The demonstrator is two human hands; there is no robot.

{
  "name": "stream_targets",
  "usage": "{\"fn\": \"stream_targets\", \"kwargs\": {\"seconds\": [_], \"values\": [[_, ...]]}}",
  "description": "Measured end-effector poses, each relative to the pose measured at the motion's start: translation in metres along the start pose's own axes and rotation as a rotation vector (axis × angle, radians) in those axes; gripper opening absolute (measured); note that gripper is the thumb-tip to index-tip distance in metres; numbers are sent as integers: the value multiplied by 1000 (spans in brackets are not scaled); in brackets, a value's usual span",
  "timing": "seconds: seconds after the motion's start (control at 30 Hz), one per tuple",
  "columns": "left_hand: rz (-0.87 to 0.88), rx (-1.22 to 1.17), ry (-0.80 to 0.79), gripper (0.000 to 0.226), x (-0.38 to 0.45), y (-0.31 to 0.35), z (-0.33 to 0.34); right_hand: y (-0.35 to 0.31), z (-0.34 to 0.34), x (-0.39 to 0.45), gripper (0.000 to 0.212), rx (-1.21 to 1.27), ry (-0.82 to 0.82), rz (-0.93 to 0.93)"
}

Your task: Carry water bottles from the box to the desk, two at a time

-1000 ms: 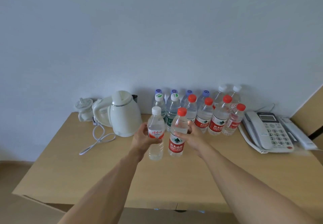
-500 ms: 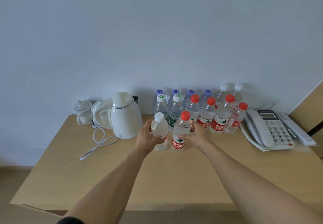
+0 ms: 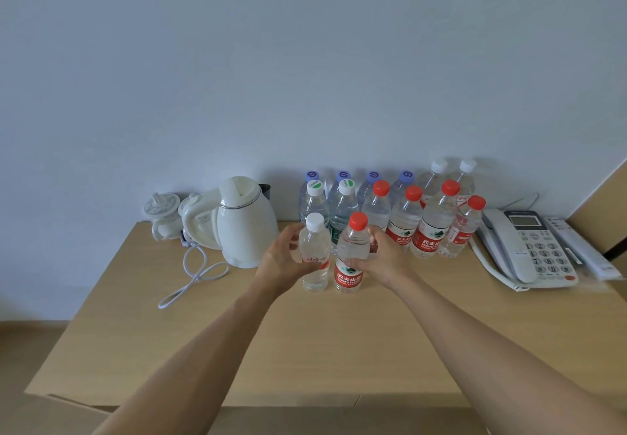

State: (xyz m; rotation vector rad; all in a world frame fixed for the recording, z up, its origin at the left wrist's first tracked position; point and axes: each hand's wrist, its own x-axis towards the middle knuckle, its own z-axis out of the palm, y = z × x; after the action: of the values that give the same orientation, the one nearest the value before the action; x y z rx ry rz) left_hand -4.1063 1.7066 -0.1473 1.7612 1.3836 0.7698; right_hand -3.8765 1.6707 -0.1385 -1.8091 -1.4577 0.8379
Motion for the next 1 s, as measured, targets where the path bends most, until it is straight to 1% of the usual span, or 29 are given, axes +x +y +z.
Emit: {"fn": "stream_targets", "kwargs": {"seconds": [0.03, 0.1, 0.17, 0.23, 0.3, 0.53, 0.77, 1.0], "values": [[31, 23, 24, 84, -1, 2, -2, -2, -1, -1, 67, 4, 19, -11], [61, 56, 66, 73, -1, 7, -4, -4, -3, -3, 66, 5, 58, -39], [50, 47, 88, 64, 1, 10, -4, -5, -4, -4, 61, -6, 86, -61], [19, 25, 94, 61, 5, 12, -3, -5, -3, -5, 58, -10, 98, -75], [-2, 8, 93, 61, 10, 14, -3, -5, -2, -5, 58, -10, 102, -82], [6, 23, 81, 62, 27, 19, -8, -6, -1, -7, 59, 6, 124, -76], [28, 38, 73, 65, 26, 18, -7, -7, -2, -4, 53, -12, 128, -103], [27, 50, 75, 66, 23, 19, -8, -14, 1, 11, 58, -78, 182, -115]]}}
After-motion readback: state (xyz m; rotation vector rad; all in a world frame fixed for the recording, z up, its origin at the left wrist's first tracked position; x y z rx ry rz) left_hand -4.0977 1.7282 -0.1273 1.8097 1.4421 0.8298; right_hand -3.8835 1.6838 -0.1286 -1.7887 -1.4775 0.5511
